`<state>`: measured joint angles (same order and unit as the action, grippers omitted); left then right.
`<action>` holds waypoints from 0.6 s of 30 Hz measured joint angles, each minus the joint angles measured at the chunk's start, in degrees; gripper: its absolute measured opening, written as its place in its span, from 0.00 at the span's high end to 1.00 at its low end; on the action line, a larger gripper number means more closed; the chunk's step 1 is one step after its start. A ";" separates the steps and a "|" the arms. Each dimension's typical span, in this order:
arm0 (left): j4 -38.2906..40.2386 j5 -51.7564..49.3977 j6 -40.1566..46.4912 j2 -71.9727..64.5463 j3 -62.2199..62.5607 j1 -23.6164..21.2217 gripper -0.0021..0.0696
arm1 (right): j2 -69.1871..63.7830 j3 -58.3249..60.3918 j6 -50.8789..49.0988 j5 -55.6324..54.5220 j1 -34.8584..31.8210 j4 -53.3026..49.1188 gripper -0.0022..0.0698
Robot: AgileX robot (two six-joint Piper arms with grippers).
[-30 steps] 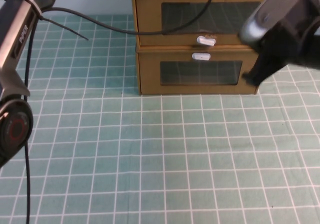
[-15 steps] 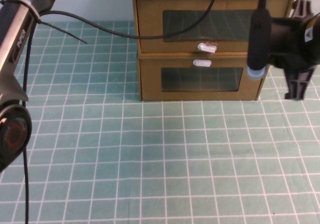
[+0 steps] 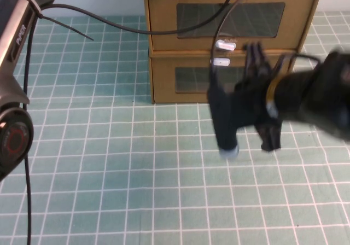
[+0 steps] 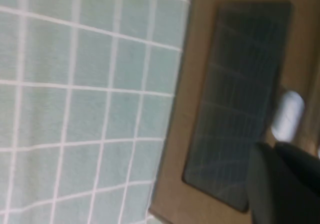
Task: Open the shoe box
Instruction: 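Pull the top drawer of the cardboard box fully open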
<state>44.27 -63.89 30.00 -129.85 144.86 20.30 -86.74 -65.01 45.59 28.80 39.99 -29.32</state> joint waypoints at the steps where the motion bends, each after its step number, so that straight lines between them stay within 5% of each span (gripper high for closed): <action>1: 0.00 0.00 -0.02 0.00 0.00 0.00 0.98 | 0.00 2.37 -3.58 -1.84 1.43 -5.12 0.99; 8: 0.11 -0.14 -0.12 0.00 0.00 0.00 0.98 | -0.13 9.26 -62.61 -1.32 4.99 -56.73 0.99; 18: 0.11 -0.13 -0.33 0.00 0.00 0.00 0.98 | -5.32 7.43 -83.13 7.18 5.13 -65.23 0.99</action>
<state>44.38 -64.02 29.67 -129.85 144.86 20.30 -92.06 -57.59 -37.54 35.98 45.12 -94.55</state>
